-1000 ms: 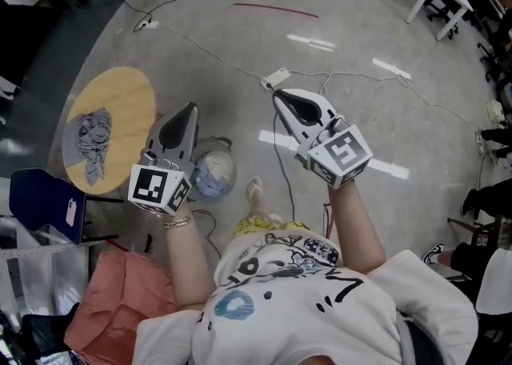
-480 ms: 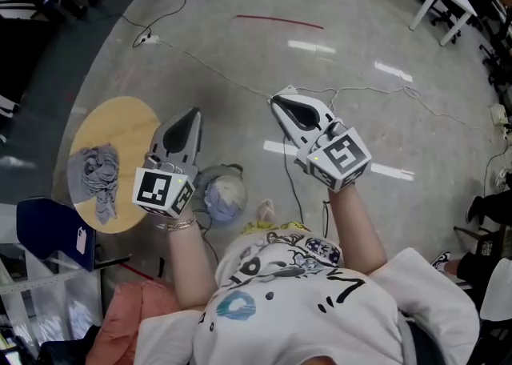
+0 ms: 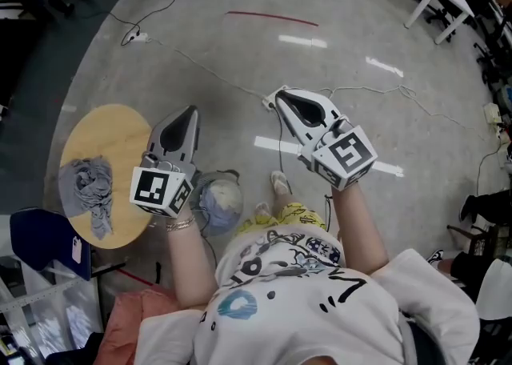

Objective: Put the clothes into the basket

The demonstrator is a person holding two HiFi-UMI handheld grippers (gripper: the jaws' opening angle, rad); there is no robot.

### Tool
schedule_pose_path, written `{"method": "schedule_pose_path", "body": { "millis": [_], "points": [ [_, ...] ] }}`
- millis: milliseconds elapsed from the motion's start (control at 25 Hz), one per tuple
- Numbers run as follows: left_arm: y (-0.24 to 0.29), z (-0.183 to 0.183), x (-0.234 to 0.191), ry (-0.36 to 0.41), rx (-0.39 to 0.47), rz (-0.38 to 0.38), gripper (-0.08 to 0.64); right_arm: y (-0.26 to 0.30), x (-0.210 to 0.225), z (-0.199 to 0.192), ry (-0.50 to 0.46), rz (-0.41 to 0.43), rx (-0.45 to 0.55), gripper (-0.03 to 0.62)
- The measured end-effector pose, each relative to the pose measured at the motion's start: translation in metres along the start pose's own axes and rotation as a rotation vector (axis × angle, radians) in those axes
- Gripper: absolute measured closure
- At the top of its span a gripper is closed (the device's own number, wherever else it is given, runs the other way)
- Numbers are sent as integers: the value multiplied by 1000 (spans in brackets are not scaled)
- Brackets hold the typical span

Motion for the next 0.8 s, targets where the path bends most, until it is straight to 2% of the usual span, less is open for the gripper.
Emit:
{"method": "schedule_pose_path", "body": {
  "millis": [320,800],
  "points": [
    [47,-15,-41,-8,-28,66,549,59,52,-13,11,65,-4,561],
    [150,-1,-115,16,-12,219,549,155,172,-5,6,182,-5,561]
  ]
}}
Point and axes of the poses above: the fingertips, and each gripper's own axes: y forward along the fingers, x to its right, z out of its top, the point moved 5 cm from there along -y, backward along the fingers, and after that the axes turned 4 degrees about z, right-handed, at the moved point
